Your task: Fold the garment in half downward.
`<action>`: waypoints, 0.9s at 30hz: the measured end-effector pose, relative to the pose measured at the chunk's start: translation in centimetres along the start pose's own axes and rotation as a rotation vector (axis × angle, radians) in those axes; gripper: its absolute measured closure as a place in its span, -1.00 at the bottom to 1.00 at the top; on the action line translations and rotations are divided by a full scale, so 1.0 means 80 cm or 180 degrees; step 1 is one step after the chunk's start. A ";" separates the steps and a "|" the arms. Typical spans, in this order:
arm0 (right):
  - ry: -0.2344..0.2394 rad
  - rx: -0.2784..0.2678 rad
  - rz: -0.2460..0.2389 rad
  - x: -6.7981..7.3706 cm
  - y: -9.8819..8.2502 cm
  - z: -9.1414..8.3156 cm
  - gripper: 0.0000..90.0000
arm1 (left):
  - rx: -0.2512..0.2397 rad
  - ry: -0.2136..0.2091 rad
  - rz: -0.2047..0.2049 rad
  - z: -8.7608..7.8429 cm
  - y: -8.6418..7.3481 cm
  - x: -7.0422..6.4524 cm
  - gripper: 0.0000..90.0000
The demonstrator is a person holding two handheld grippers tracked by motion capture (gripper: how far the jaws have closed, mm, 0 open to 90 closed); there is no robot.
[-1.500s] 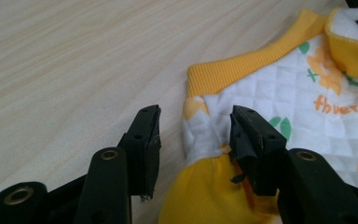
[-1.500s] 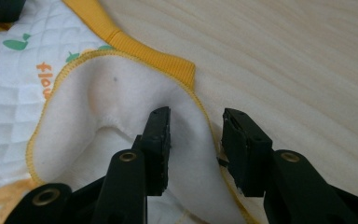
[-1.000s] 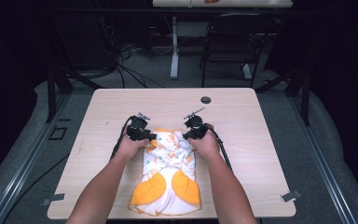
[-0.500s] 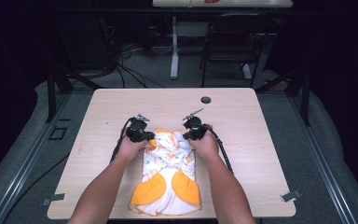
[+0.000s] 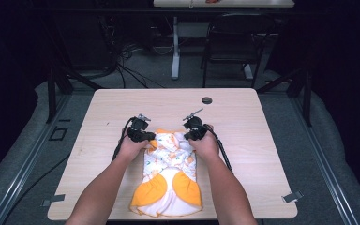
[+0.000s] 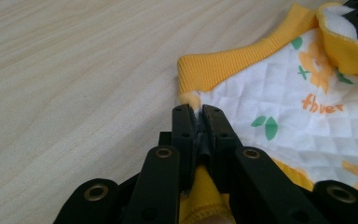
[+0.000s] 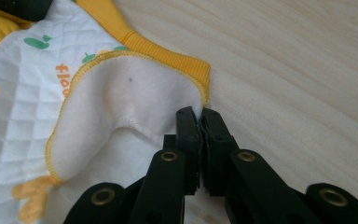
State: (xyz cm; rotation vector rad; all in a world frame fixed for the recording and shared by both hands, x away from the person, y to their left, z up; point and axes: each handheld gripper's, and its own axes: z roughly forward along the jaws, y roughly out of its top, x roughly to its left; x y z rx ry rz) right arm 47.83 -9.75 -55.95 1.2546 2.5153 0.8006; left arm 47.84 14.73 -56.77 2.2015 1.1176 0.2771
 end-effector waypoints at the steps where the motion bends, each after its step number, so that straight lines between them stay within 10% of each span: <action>1: -0.0003 0.0000 0.0000 0.001 0.001 -0.001 0.94 | -0.0007 0.0000 0.0006 -0.001 0.001 0.000 0.87; 27: 0.0012 -0.0181 -0.0145 0.000 0.020 -0.042 0.94 | -0.0199 -0.0015 0.0074 -0.041 0.026 -0.002 0.89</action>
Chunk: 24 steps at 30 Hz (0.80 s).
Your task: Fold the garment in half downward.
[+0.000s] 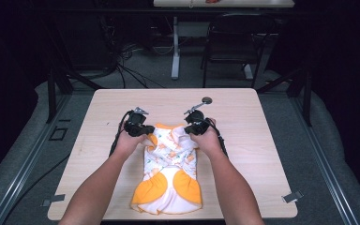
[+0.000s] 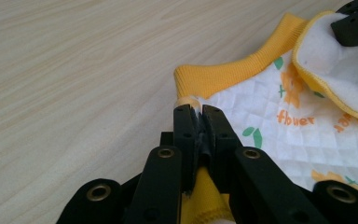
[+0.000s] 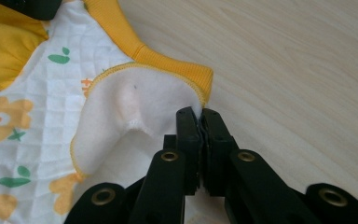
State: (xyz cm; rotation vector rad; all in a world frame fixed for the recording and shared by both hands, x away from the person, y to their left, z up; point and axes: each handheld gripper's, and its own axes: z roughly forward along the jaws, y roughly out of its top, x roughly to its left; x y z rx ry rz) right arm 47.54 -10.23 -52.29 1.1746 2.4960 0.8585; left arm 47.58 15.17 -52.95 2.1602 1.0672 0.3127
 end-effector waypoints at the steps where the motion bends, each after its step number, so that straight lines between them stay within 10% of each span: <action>1: -0.0004 -0.0034 0.0010 0.001 0.001 -0.001 0.94 | -0.0004 0.0006 0.0015 -0.002 0.001 0.000 0.89; 24: -0.0049 -0.0327 -0.0138 0.000 0.008 -0.043 0.94 | -0.0279 0.0005 0.0142 -0.038 0.027 -0.009 0.89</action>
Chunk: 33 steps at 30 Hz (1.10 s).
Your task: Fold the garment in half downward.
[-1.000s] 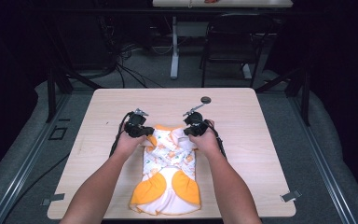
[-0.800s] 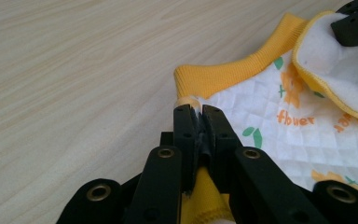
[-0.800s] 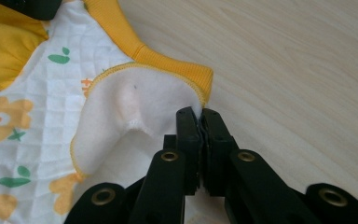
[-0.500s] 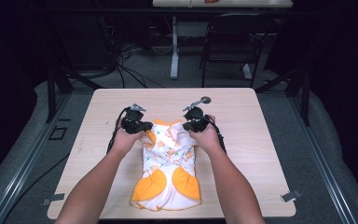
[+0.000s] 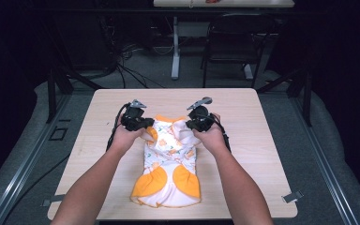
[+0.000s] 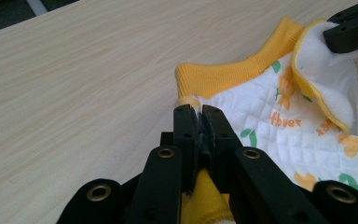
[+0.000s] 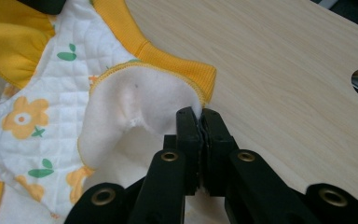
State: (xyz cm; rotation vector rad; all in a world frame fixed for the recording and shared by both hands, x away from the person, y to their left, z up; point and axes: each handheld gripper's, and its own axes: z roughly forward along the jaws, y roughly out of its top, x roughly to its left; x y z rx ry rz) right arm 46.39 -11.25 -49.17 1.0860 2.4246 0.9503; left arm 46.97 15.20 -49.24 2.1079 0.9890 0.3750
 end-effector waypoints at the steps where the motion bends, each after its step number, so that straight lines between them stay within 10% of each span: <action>1: -0.0007 0.0014 -0.0010 0.000 0.001 -0.002 0.94 | 0.0007 -0.0007 0.0005 -0.001 0.001 0.000 0.89; 17: -0.0083 -0.0228 -0.0346 0.011 0.034 -0.046 0.94 | -0.0268 0.0020 0.0098 -0.040 0.015 0.002 0.89; 33: 0.0021 -0.0210 -0.0575 0.024 0.003 -0.055 0.94 | -0.0323 -0.0136 0.0215 -0.049 -0.010 -0.017 0.89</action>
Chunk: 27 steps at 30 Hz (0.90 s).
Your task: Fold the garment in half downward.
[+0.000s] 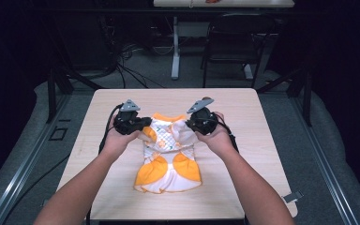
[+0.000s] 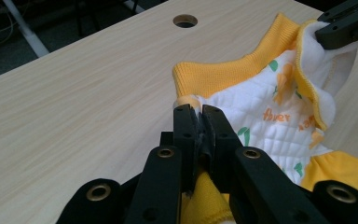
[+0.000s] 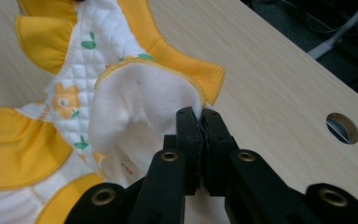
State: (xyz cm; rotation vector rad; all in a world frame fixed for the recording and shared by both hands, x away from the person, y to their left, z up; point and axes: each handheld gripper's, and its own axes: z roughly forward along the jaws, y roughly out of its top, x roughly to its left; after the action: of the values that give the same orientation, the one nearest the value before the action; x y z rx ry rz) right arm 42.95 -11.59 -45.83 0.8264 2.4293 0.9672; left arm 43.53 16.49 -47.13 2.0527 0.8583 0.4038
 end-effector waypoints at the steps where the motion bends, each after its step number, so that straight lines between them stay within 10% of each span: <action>1: 0.0017 0.0000 0.0001 0.001 -0.002 -0.001 0.94 | 0.0005 0.0002 0.0002 0.000 -0.002 -0.001 0.88; 27: 0.0250 0.0194 -0.0095 0.038 -0.045 0.002 0.94 | 0.0166 -0.0237 0.0019 -0.001 -0.061 -0.027 0.88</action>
State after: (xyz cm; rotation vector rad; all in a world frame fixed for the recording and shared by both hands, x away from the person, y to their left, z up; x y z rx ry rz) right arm 39.43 -11.65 -48.90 0.7842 2.5421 0.9353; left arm 39.86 16.97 -50.96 2.1050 0.8258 0.3092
